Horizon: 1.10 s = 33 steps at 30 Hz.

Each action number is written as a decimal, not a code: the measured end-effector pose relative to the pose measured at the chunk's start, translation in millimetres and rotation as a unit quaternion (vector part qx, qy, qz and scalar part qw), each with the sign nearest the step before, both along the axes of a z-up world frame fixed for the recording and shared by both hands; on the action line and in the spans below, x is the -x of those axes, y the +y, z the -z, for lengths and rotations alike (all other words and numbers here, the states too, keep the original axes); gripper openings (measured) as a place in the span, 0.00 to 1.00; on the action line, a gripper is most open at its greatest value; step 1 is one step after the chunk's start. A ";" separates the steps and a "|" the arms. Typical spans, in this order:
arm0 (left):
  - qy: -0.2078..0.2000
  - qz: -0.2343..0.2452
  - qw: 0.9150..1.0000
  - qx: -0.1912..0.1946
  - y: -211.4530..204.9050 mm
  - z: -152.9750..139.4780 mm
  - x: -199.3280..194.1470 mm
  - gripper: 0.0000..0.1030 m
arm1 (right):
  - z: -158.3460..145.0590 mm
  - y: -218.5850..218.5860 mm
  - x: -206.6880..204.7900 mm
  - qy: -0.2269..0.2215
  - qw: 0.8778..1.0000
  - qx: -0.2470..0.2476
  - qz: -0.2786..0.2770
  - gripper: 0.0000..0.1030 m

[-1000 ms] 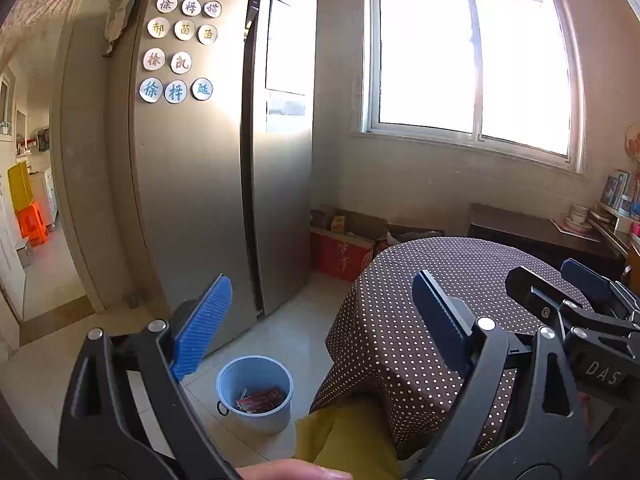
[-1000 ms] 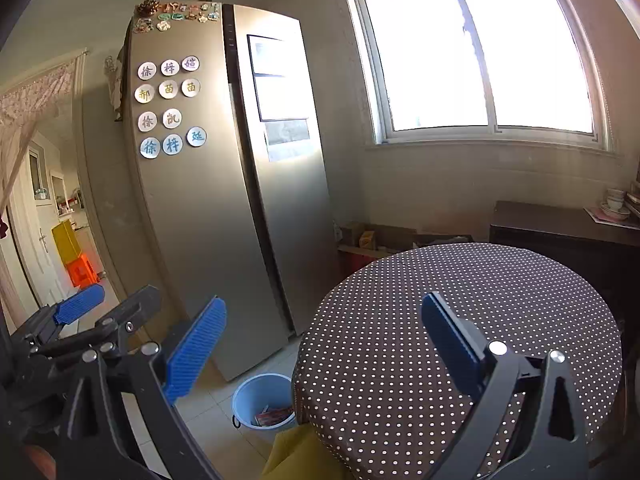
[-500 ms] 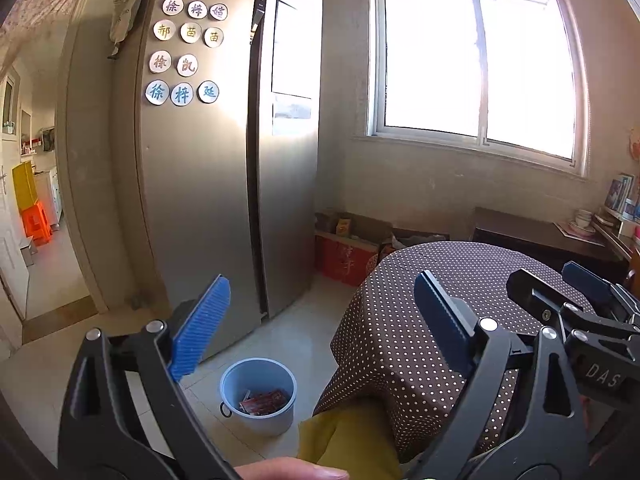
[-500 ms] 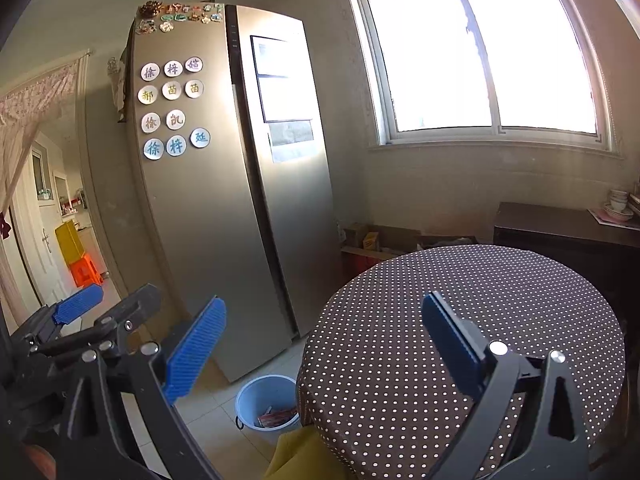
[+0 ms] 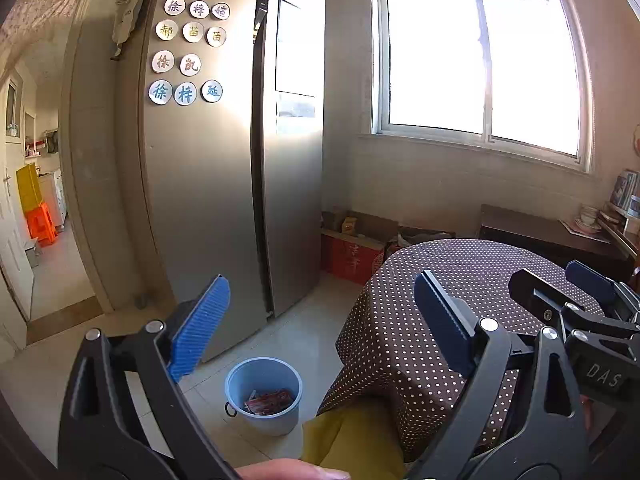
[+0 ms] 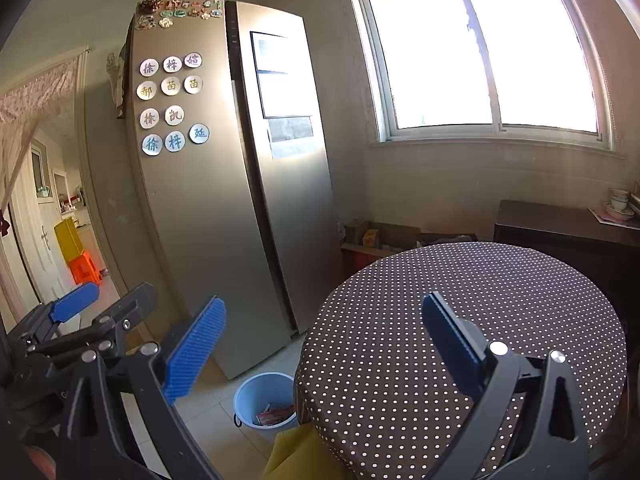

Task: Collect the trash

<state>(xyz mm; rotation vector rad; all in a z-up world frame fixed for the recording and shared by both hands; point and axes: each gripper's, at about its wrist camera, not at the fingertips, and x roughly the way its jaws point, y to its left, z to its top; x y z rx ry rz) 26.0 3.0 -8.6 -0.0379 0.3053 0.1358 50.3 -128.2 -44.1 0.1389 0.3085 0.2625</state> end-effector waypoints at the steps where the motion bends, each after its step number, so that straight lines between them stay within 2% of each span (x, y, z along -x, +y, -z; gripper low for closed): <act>1: 0.000 -0.001 1.000 0.000 0.2 0.1 -0.1 0.89 | 0.3 0.0 -0.3 0.000 1.000 0.000 0.000 0.94; 33: 0.017 0.001 1.000 0.011 4.2 4.5 -3.8 0.89 | 5.3 1.7 -5.1 0.026 1.000 -0.008 0.004 0.94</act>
